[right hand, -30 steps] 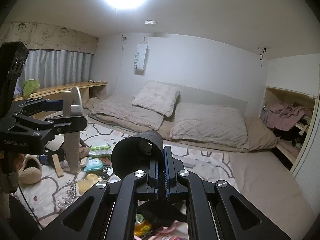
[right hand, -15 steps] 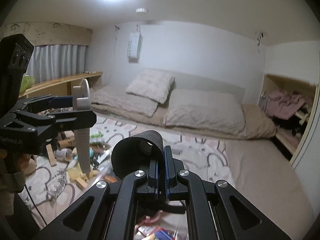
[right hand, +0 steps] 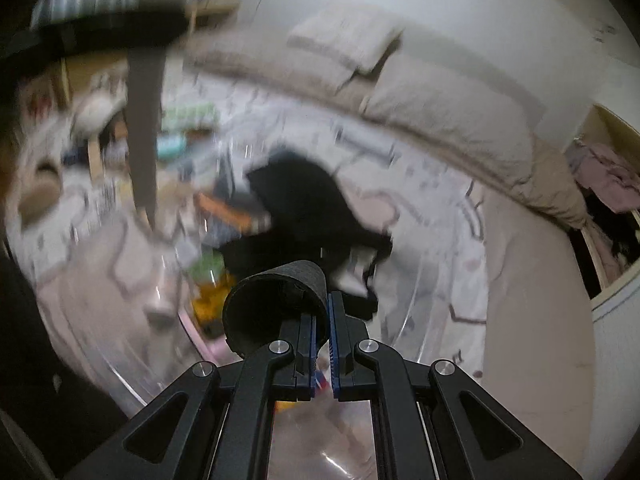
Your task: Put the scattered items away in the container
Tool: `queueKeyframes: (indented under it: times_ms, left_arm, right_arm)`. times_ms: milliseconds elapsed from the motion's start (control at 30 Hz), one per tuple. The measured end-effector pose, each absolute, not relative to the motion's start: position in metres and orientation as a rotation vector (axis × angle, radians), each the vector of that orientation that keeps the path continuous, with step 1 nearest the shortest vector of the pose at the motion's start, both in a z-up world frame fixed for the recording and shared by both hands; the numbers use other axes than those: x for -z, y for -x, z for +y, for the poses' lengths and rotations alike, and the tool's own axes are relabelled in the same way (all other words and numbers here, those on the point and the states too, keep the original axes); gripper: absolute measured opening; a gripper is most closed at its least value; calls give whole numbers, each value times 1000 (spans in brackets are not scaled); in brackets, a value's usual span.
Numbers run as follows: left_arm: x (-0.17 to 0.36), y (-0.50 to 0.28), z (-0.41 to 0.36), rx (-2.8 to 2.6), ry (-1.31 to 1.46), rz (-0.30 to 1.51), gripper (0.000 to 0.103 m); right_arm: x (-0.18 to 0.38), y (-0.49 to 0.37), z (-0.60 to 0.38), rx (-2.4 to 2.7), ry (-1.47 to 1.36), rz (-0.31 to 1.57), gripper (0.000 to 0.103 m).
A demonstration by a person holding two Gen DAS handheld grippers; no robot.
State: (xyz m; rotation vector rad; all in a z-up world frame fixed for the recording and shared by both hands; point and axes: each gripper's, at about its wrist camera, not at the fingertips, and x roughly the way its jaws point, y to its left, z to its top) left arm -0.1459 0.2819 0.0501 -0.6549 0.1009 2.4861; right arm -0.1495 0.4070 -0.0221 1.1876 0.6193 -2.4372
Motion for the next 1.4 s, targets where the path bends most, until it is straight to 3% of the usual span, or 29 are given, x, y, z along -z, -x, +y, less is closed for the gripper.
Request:
queueKeyframes:
  times_ms: [300,467,1400]
  left_arm:
    - [-32,154,279,-2455,710,62,88]
    - [-25,160,277,-2452,727,68,88]
    - [-33,184,311,-2401,781,-21,88]
  right_arm:
    - [72,190,391,2198,-1511,859,5]
    - [86,210,392,2238,-1541,973,5]
    - [57,177,427,2301,-1321,616,5]
